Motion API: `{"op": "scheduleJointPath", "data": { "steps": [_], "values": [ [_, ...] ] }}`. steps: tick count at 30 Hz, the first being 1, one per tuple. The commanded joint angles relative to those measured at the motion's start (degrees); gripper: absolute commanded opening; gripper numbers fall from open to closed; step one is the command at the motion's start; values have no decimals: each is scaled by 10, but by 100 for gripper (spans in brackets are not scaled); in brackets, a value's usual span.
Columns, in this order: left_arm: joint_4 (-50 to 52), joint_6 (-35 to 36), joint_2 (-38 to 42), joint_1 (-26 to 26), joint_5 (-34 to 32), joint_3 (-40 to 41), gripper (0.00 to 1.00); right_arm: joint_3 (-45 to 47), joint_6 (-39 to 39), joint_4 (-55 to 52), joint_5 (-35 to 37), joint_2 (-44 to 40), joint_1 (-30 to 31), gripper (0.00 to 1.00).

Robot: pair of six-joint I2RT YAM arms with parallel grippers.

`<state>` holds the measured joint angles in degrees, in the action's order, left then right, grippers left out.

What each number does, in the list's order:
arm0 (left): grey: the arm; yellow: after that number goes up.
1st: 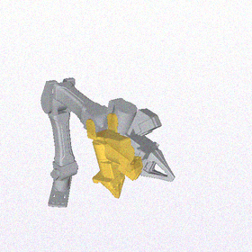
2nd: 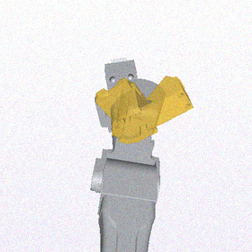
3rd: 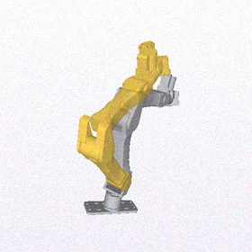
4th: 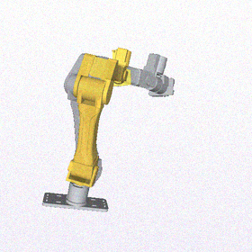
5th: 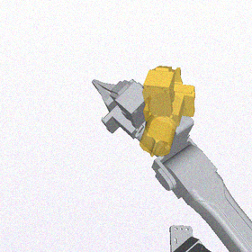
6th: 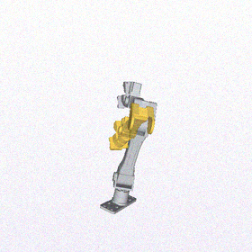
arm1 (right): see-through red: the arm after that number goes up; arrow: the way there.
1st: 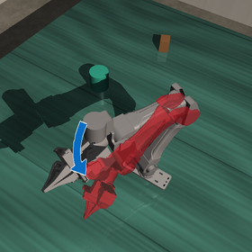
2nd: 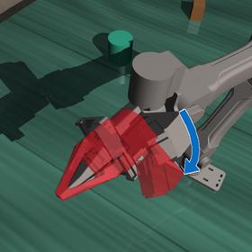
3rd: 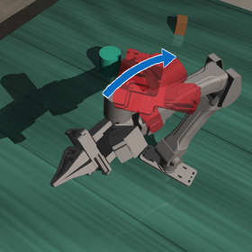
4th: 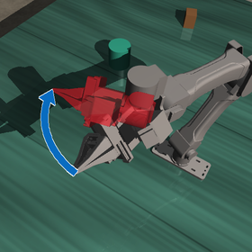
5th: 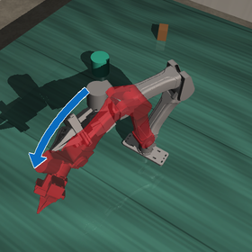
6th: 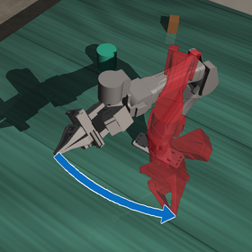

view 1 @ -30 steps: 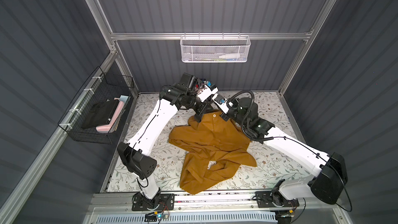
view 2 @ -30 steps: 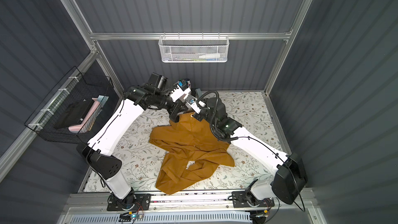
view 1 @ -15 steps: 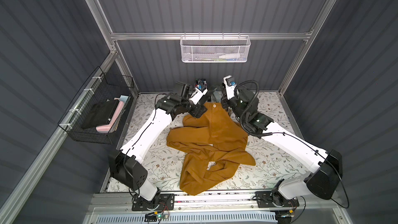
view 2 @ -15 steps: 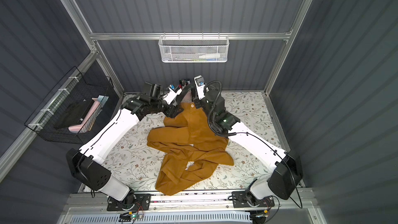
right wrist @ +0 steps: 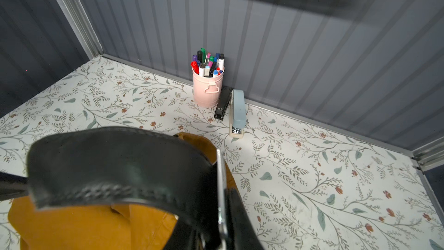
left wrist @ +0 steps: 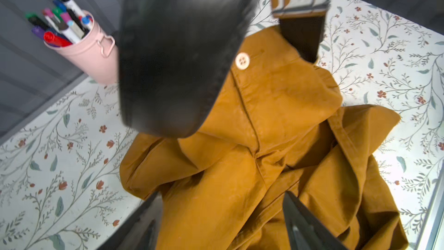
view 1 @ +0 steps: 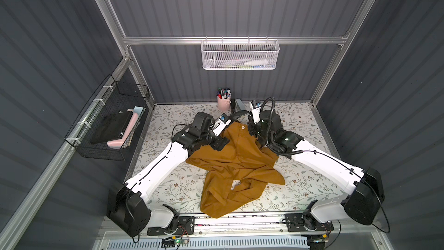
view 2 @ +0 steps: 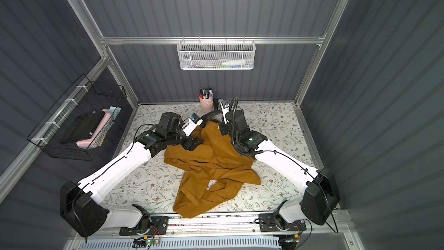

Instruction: Remove the belt from the trousers

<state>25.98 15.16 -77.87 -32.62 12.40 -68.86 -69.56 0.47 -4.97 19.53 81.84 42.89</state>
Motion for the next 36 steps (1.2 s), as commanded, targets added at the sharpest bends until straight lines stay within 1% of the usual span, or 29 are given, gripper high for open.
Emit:
{"op": "scheduleJointPath", "data": {
  "steps": [1, 3, 5, 8, 11, 15, 18, 23, 26, 29, 32, 36],
  "values": [
    [-34, 47, 14, -14, -2, 11, 77, -26, -21, -44, -19, 2, -1, 0],
    [-91, 80, 20, -25, 1, 32, 77, -29, -23, -55, -22, 1, -1, 0],
    [-158, 88, 17, -30, -12, 46, 77, -28, -25, -61, -24, -2, -1, 0],
    [-219, 93, -4, -31, -35, 34, 77, -20, -27, -61, -28, -9, -1, 0],
    [-259, 103, -29, -31, -28, 12, 78, -16, -27, -66, -31, -12, -1, 0],
    [-237, 124, -68, -32, 1, -39, 78, -19, -22, -74, -34, -12, -2, 0],
    [-221, 137, -79, -34, 18, -57, 78, -22, -24, -83, -32, -8, -6, 0],
    [-214, 150, -48, -35, 34, -28, 78, -16, -36, -93, -43, -6, -25, 0],
    [-211, 143, -21, -34, 41, -7, 78, -5, -22, -88, -49, -9, -29, 0],
    [-202, 167, -17, -35, 33, -8, 78, 0, -9, -88, -52, -7, -30, 0],
    [-171, 181, -36, -35, 47, -39, 78, 0, -3, -89, -59, -6, -30, 0],
    [-131, 198, -90, -35, 55, -105, 78, 0, 2, -82, -75, -11, -30, 0]
  ]
}}
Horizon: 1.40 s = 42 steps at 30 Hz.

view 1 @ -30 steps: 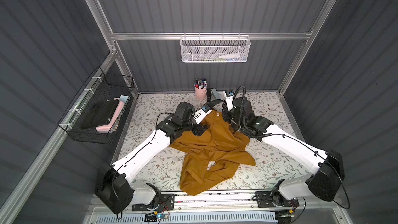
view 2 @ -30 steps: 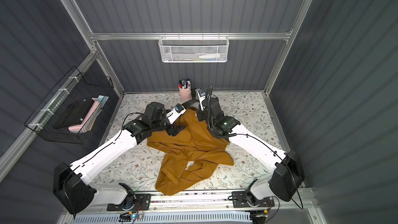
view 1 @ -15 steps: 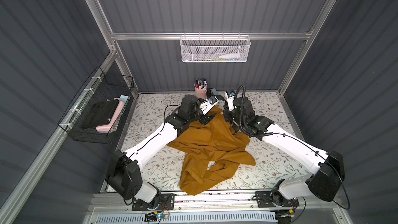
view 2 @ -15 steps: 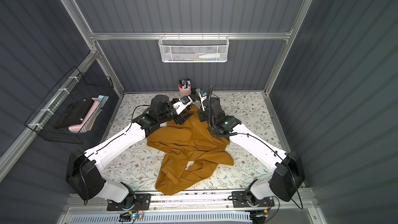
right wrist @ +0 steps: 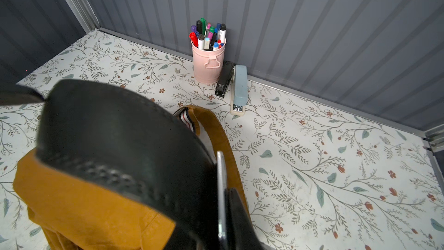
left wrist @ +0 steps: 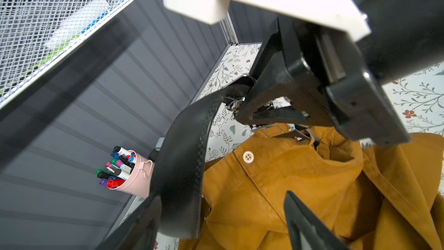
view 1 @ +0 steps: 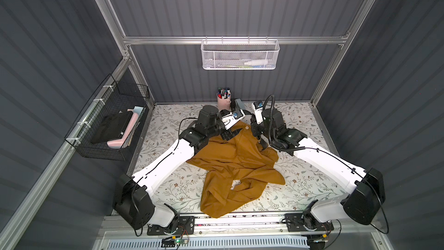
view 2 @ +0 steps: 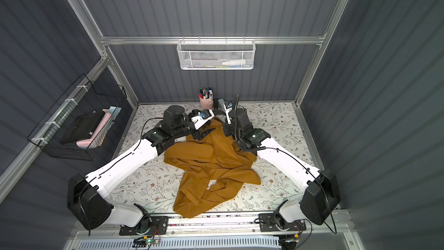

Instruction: Remove the belt from the trousers

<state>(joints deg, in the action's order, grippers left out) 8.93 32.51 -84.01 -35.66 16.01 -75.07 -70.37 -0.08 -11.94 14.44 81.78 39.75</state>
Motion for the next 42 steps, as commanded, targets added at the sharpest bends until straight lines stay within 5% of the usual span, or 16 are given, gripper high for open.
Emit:
{"op": "scheduleJointPath", "data": {
  "steps": [1, 9, 15, 20, 24, 30, 36, 42],
  "values": [
    [43, 29, -42, -5, 21, -54, 78, 8, 9, -12, -27, -13, 2, 0],
    [53, 43, -107, -7, 24, -143, 71, 18, 23, -13, -45, -20, 1, 0],
    [95, 3, -84, -11, 42, -135, 1, 40, 12, 12, -54, -46, -1, 5],
    [141, -88, -53, -11, 67, -149, 0, 97, 15, 79, -147, -115, -2, 43],
    [196, -138, -44, -11, 48, -167, 0, 171, -7, 157, -161, -212, -3, 55],
    [270, -164, -63, -10, 5, -205, 0, 188, -17, 159, -120, -281, -3, 55],
    [314, -204, -88, -10, -3, -247, 0, 113, 17, 63, -114, -202, -3, 55],
    [357, -235, -106, -10, -9, -286, 0, 102, 23, 82, -107, -166, 6, 50]
  ]
}}
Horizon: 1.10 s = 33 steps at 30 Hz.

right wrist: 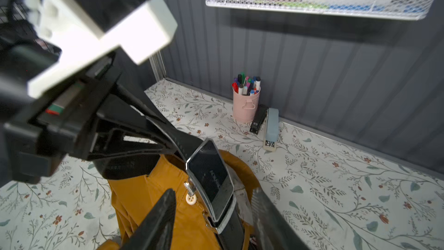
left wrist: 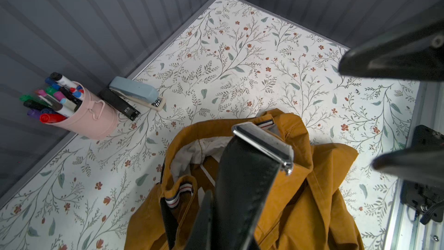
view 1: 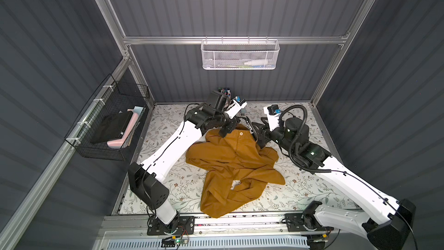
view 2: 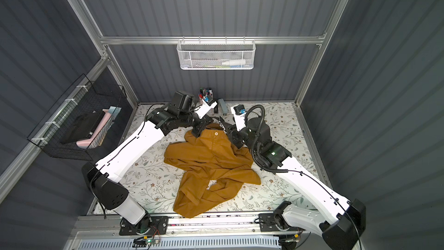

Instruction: Remove the belt from the trousers

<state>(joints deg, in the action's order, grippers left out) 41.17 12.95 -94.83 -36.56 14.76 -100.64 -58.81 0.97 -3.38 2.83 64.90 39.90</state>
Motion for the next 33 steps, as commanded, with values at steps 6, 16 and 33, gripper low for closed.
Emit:
{"op": "scheduleJointPath", "data": {
  "steps": [6, 16, 33],
  "values": [
    [43, -68, -3, 0, -1, -39, 0, -40, 41, -3, 17, 36, 15, 45],
    [53, -78, -12, -1, -1, -50, 0, -71, 79, -19, 34, 85, 30, 32],
    [63, -79, -17, -1, 3, -56, 0, -85, 119, -29, 48, 119, 41, 30]
  ]
}}
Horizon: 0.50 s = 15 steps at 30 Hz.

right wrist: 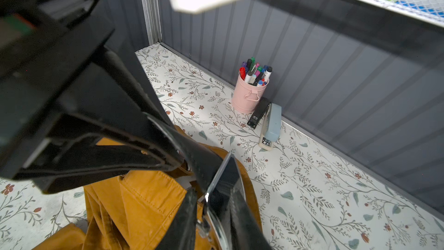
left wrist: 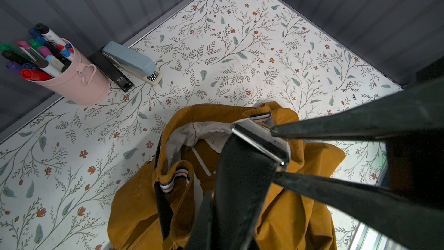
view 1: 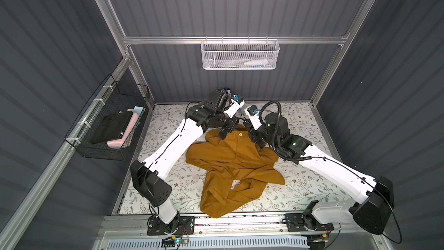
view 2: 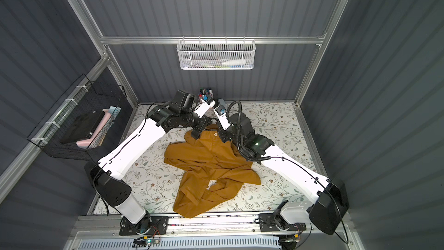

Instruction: Remove the belt from the trousers

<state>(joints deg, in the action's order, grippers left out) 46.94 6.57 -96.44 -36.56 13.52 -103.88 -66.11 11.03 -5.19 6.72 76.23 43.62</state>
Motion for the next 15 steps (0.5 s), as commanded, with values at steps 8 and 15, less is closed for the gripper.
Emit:
{"op": "scheduleJointPath", "data": {
  "steps": [8, 15],
  "values": [
    [10, -15, -6, -1, 12, -26, 0, -12, 24, -17, 8, 4, 6, 38],
    [12, -15, -6, -1, 13, -27, 0, -10, 27, -18, 10, 5, 7, 33]
  ]
}}
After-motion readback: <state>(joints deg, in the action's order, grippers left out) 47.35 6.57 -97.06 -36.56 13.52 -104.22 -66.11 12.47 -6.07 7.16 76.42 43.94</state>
